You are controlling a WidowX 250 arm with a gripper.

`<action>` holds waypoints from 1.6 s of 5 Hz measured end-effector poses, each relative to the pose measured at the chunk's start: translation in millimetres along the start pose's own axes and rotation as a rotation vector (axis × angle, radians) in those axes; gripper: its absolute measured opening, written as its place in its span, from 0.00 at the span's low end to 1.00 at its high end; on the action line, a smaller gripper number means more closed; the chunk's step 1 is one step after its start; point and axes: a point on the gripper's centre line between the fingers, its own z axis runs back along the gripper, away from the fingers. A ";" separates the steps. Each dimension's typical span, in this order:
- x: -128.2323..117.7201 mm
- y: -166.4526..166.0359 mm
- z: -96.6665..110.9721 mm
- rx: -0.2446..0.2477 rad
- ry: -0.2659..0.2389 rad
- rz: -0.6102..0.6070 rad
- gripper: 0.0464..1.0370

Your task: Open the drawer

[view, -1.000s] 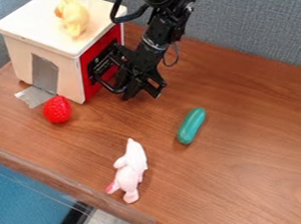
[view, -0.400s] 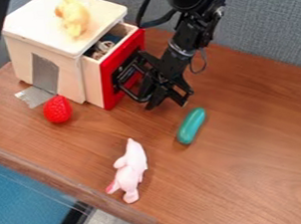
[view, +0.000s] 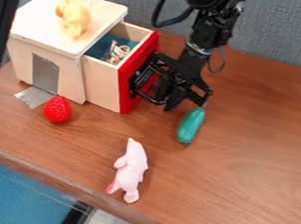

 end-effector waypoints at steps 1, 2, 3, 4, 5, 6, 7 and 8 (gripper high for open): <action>-0.6 -9.7 3.2 -0.002 0.002 -0.017 0.15; 1.8 -18.8 8.7 -0.011 -0.006 -0.028 0.15; 1.6 -21.3 9.2 -0.016 -0.005 -0.032 0.15; 1.9 -24.6 10.2 -0.022 -0.007 -0.034 0.15; 2.2 -28.5 11.2 -0.023 -0.011 -0.054 0.21; 6.0 -44.7 31.7 -0.014 -0.070 -0.145 0.48; 4.3 -49.3 51.2 -0.017 -0.120 -0.165 0.79; 0.8 -49.1 55.5 -0.034 -0.125 -0.165 0.97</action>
